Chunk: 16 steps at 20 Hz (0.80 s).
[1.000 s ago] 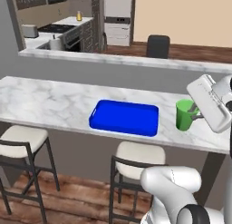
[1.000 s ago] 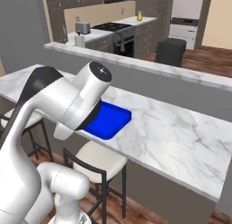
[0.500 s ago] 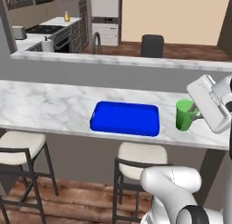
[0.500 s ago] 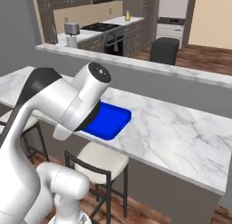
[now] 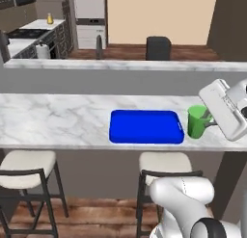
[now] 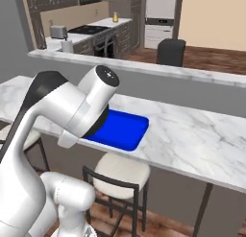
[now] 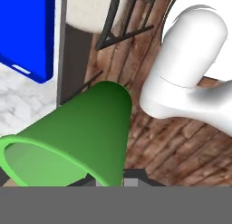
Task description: There is a tray on the dining counter. Grab the cup, mug, and pitcher and place them on the tray. The pitcher may be placed next to the tray if it cannot fit the tray.
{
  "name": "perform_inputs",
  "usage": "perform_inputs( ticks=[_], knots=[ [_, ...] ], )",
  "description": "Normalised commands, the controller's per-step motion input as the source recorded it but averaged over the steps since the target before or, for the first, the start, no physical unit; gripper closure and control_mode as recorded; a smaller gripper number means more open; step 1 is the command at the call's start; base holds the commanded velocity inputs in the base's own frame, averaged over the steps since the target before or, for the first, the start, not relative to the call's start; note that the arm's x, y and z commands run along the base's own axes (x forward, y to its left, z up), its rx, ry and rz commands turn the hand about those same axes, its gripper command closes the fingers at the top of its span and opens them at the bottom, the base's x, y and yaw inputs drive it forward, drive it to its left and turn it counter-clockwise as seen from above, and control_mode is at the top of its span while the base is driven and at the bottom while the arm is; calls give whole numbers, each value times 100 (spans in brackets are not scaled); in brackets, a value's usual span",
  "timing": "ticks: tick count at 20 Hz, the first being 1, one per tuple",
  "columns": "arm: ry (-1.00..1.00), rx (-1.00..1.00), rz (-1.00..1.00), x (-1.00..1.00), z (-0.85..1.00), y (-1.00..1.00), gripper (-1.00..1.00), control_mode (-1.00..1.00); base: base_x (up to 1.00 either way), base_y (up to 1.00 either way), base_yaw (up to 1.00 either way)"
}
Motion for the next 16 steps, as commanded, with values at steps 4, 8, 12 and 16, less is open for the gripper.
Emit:
perform_inputs(
  ticks=[4, 8, 12, 16],
  knots=[
    [0, 0, 0, 0, 0, 0, 100, 100, 1, 100, -29],
    [0, 0, 0, 0, 0, 0, 100, 100, 29, 68, -22],
    [0, 0, 0, 0, 0, 0, 100, 100, 66, 31, -18],
    [0, 0, 0, 0, 0, 0, 100, 100, 69, 42, -21]
  ],
)
